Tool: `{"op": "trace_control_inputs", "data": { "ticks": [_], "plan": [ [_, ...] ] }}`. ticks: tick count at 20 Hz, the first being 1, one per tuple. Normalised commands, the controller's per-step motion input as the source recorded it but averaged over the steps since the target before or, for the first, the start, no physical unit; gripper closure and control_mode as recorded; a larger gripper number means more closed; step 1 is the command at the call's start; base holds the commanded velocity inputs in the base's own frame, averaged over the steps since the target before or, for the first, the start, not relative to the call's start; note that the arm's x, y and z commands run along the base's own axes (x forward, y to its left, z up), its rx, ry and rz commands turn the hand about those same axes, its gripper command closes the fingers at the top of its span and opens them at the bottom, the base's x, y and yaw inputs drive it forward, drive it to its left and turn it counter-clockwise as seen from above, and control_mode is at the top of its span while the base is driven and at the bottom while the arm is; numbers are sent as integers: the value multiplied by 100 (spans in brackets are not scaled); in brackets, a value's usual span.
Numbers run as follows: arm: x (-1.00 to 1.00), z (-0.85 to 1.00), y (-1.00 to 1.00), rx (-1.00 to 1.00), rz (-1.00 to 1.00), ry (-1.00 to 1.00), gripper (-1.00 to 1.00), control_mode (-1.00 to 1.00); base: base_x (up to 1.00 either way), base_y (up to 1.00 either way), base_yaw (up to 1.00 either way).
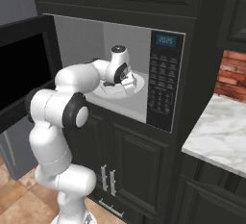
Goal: Place the tupperware containing the fish and eggplant meal in the microwave. Close the microwave door and press the start button to reheat the meal.
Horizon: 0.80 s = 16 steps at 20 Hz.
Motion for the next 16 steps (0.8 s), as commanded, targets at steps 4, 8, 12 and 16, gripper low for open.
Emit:
{"op": "trace_control_inputs", "data": {
  "ticks": [4, 8, 12, 16],
  "plan": [
    [-69, 13, -20, 1, 0, -26, -100, -100, 0, 0, 0],
    [-100, 41, 4, 0, 9, -26, -100, -100, 0, 0, 0],
    [-100, 43, 40, -25, 31, -22, -100, -100, 0, 0, 0],
    [-100, 58, 74, -56, 45, -2, -100, -100, 0, 0, 0]
  ]
}}
